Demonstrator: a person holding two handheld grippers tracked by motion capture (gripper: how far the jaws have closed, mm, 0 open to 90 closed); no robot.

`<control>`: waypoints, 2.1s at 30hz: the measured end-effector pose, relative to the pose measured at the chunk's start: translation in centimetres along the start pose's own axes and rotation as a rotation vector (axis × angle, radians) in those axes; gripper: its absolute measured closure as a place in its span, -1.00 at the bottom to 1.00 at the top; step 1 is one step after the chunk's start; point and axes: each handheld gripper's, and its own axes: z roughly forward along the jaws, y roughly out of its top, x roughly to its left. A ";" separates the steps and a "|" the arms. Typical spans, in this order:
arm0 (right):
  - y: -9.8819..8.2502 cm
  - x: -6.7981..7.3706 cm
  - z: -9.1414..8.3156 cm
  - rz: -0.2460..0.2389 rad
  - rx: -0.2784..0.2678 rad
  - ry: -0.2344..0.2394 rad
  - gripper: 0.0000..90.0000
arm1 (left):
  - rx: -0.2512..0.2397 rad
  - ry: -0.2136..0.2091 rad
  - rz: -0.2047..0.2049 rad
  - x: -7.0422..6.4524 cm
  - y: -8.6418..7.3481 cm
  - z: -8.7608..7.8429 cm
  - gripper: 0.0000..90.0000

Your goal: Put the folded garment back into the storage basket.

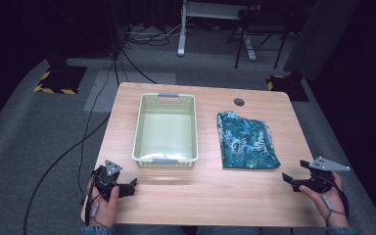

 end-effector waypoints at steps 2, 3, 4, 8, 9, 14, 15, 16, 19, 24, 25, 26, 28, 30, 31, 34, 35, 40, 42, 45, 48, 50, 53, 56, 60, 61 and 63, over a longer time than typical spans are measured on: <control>0.2 0.0 -0.1 -0.001 0.001 -0.002 -0.89 | 0.000 0.000 0.000 0.0 0.0 0.0 -1.00; 0.3 0.0 -0.1 0.001 -0.001 0.000 -0.89 | 0.000 0.000 0.000 0.0 0.0 0.0 -1.00; 0.5 0.0 -0.2 -0.003 -0.006 0.000 -0.89 | 0.000 0.000 0.000 0.0 0.0 0.0 -1.00; 1.2 0.1 -0.4 -0.014 -0.019 0.000 -0.89 | 0.000 0.000 0.000 0.0 0.0 0.0 -1.00; 1.4 0.1 -0.4 -0.018 -0.021 0.000 -0.89 | 0.000 0.000 0.000 0.0 0.0 0.0 -1.00; 2.3 0.3 -0.6 -0.030 -0.033 0.002 -0.89 | 0.000 0.000 0.000 0.0 0.0 0.0 -1.00; 2.5 0.4 -0.6 -0.031 -0.035 0.004 -0.89 | 0.000 0.000 0.000 0.0 0.0 0.0 -1.00; 2.7 0.4 -0.6 -0.033 -0.037 0.007 -0.89 | 0.000 0.000 0.000 0.0 0.0 0.0 -1.00; 3.2 0.6 -0.6 -0.039 -0.046 0.010 -0.89 | 0.000 0.000 0.000 0.0 0.0 0.0 -1.00; 4.2 0.8 -0.6 -0.050 -0.061 0.013 -0.89 | 0.000 0.000 0.000 0.0 0.0 0.0 -1.00; 4.3 0.8 -0.6 -0.053 -0.064 0.015 -0.89 | 0.000 0.000 0.000 0.0 0.0 0.0 -1.00; 4.5 0.9 -0.6 -0.054 -0.066 0.016 -0.89 | 0.000 0.000 0.000 0.0 0.0 0.0 -1.00; 4.7 1.0 -0.6 -0.057 -0.068 0.018 -0.89 | 0.000 0.000 0.000 0.0 0.0 0.0 -1.00; 5.0 1.0 -0.6 -0.061 -0.073 0.017 -0.89 | 0.000 0.000 0.000 0.0 0.0 0.0 -1.00; 5.2 1.1 -0.5 -0.062 -0.074 0.019 -0.89 | 0.000 0.000 0.000 0.0 0.0 0.0 -1.00; 5.6 1.2 -0.5 -0.070 -0.079 0.023 -0.89 | 0.000 0.000 0.000 0.0 0.0 0.0 -1.00; 5.7 1.2 -0.5 -0.072 -0.079 0.024 -0.89 | 0.000 0.000 0.000 0.0 0.0 0.0 -1.00; 6.4 1.4 -0.4 -0.077 -0.088 0.024 -0.90 | 0.000 0.000 0.000 0.0 0.0 0.0 -1.00; 6.6 1.4 -0.4 -0.078 -0.094 0.024 -0.90 | 0.000 0.000 0.000 0.0 0.0 0.0 -1.00; 7.0 1.5 -0.4 -0.078 -0.100 0.027 -0.89 | 0.000 0.000 0.000 0.0 0.0 0.0 -1.00; 7.4 1.6 -0.3 -0.083 -0.103 0.028 -0.90 | 0.000 0.000 0.000 0.0 0.0 0.0 -1.00; 7.7 1.6 -0.3 -0.088 -0.107 0.028 -0.90 | 0.000 0.000 0.000 0.0 0.0 0.0 -1.00; 8.1 1.8 -0.2 -0.095 -0.109 0.031 -0.90 | 0.000 0.000 0.000 0.0 0.0 0.0 -1.00; 8.4 1.9 -0.1 -0.101 -0.113 0.032 -0.90 | 0.000 0.000 0.000 0.0 0.0 0.0 -1.00; 8.9 2.0 -0.1 -0.106 -0.120 0.032 -0.90 | 0.000 0.000 0.000 0.0 0.0 0.0 -1.00; 9.0 2.0 -0.1 -0.104 -0.125 0.033 -0.90 | 0.000 0.000 0.000 0.0 0.0 0.0 -1.00; 9.2 2.1 0.0 -0.101 -0.130 0.036 -0.90 | 0.000 0.000 0.000 0.0 0.0 0.0 -1.00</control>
